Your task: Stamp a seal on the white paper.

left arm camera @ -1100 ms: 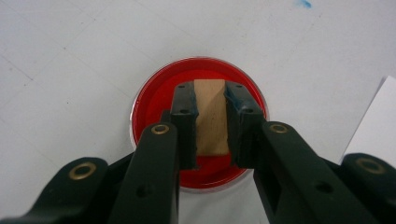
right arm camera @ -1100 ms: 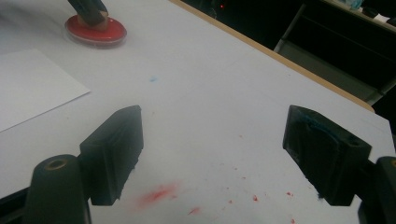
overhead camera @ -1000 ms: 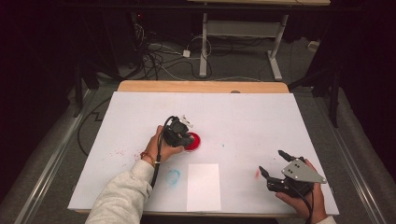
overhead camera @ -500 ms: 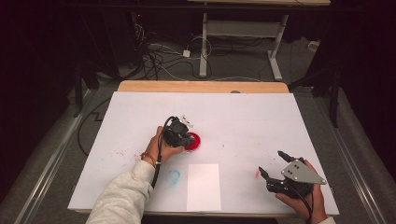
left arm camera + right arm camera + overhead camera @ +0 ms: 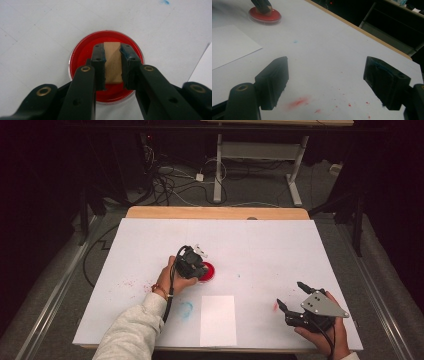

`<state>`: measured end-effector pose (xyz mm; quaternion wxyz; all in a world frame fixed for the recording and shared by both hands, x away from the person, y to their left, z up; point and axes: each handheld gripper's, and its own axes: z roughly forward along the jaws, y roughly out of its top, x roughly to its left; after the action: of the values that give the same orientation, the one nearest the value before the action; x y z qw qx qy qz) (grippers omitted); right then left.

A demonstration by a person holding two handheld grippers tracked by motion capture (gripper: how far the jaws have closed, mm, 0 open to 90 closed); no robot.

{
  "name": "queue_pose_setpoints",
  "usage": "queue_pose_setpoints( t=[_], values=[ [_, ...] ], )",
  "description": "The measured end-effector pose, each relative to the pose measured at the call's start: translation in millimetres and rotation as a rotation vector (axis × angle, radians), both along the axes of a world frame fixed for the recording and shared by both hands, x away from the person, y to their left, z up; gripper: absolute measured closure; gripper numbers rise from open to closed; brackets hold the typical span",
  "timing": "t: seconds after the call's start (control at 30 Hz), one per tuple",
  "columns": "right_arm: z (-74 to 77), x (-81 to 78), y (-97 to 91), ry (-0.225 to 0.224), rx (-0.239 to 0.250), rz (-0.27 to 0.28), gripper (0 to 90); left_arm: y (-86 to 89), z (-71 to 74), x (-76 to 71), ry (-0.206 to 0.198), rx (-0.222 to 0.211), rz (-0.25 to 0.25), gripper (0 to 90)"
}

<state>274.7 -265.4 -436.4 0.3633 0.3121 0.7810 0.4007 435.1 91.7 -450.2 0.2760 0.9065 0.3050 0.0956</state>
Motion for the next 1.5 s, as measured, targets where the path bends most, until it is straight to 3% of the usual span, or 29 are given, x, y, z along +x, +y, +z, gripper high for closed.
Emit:
queue_pose_setpoints(
  t=[0.3,0.33,0.4,0.47,0.57,0.73,1.0,1.17,1.37,1.5],
  values=[
    [-0.2,0.4,-0.9,0.001,0.001,-0.002,20.9,5.0,0.5,2.3,0.015,-0.041,0.003,73.9],
    [-0.1,0.4,-1.4,0.0,0.002,-0.002,20.9,4.5,2.8,1.3,-0.002,-0.031,0.011,73.9],
    [0.4,0.4,-2.5,-0.002,0.003,-0.005,20.9,4.9,12.7,-1.0,-0.023,-0.062,0.007,73.9],
    [0.2,0.6,-3.5,-0.002,0.005,-0.007,20.9,3.9,25.3,-6.1,-0.061,-0.067,0.004,73.8],
    [-0.4,0.3,-3.9,0.003,0.001,-0.009,20.8,3.9,39.7,-12.8,-0.086,-0.079,-0.011,73.8],
    [0.4,-1.4,-3.8,-0.002,-0.003,-0.006,20.9,7.4,45.5,-14.6,-0.096,-0.077,-0.009,73.8],
    [-0.4,-0.9,-3.6,0.002,-0.006,-0.006,20.9,7.5,30.2,-5.1,-0.049,-0.07,-0.006,73.8],
    [-0.7,-1.0,-3.3,0.004,-0.007,-0.007,20.9,5.1,13.0,1.6,-0.019,-0.045,-0.005,73.7],
    [-0.7,-0.5,-3.5,0.004,-0.006,-0.006,20.9,3.0,3.0,4.9,0.0,-0.007,-0.003,73.7],
    [-0.6,-1.1,-3.1,0.004,-0.007,-0.005,20.9,5.0,1.1,5.9,0.005,-0.03,-0.002,73.7]
  ],
)
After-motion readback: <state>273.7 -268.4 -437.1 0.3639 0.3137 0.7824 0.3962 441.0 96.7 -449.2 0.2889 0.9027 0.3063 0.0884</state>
